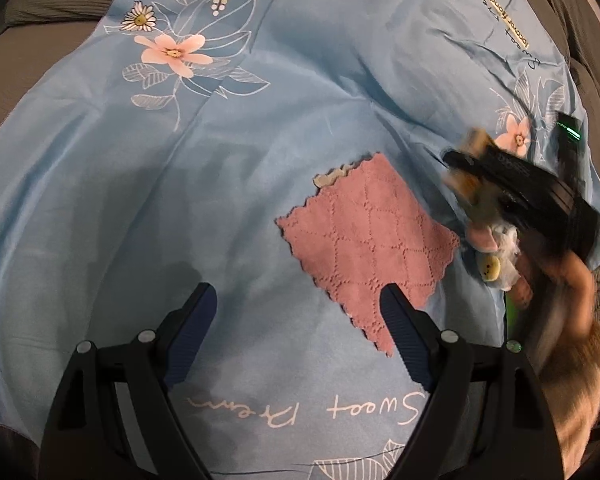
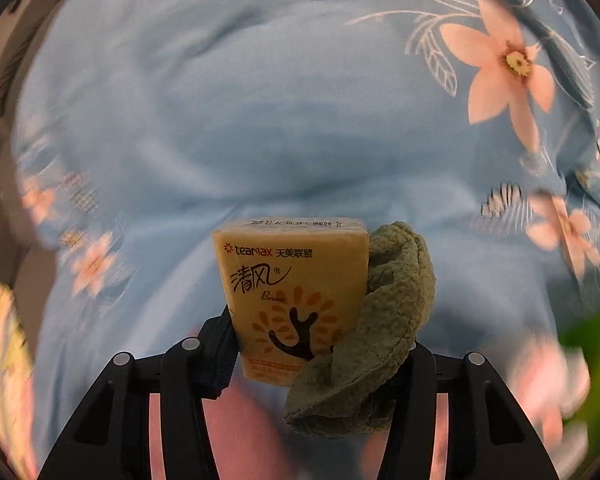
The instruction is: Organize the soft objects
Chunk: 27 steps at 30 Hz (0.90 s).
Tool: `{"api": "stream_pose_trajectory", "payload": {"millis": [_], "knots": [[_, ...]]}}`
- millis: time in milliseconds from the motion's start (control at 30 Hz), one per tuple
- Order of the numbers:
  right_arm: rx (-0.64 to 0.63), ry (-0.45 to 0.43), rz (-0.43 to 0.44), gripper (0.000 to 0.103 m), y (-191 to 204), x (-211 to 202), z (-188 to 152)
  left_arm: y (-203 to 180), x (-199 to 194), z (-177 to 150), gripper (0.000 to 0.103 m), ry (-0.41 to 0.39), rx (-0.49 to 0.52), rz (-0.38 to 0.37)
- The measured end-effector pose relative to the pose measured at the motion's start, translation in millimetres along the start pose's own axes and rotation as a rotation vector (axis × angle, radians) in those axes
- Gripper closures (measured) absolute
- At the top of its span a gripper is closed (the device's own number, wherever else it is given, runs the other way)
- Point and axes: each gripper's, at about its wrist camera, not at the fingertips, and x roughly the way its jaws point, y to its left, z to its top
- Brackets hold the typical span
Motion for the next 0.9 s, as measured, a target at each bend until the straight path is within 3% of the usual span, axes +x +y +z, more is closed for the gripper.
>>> {"api": "stream_pose_trajectory", "payload": {"millis": [100, 267, 333, 367, 433, 500, 633, 733, 900], "knots": [[-0.051, 0.086, 0.058, 0.049, 8, -28, -29, 1, -3, -1, 0.020, -0.004, -0.002, 0.006], [-0.077, 0.245, 0.044, 0.049, 29, -36, -93, 0, -7, -4, 0.020, -0.019, 0.006, 0.016], [-0.080, 0.290, 0.041, 0.042, 26, -36, -110, -2, -6, -6, 0.020, -0.019, 0.016, 0.020], [-0.078, 0.284, 0.036, 0.039, 23, -40, -113, -2, -6, -6, 0.020, -0.018, 0.019, 0.022], [-0.047, 0.247, 0.049, 0.021, 20, -53, -119, -4, -4, -8, 0.020, -0.018, 0.027, 0.032], [-0.007, 0.189, 0.087, 0.017, 9, -77, -124, -7, -3, -11, 0.020, -0.021, 0.035, 0.042], [0.064, 0.077, 0.100, 0.017, -10, -110, -127, -20, -2, -17, 0.020, -0.031, 0.066, -0.001], [0.128, 0.025, 0.113, 0.017, -22, -110, -123, -49, -1, -25, 0.020, -0.039, 0.145, -0.033], [0.214, 0.024, 0.134, 0.025, -41, -93, -124, -96, 4, -47, 0.022, -0.060, 0.311, -0.123]]}}
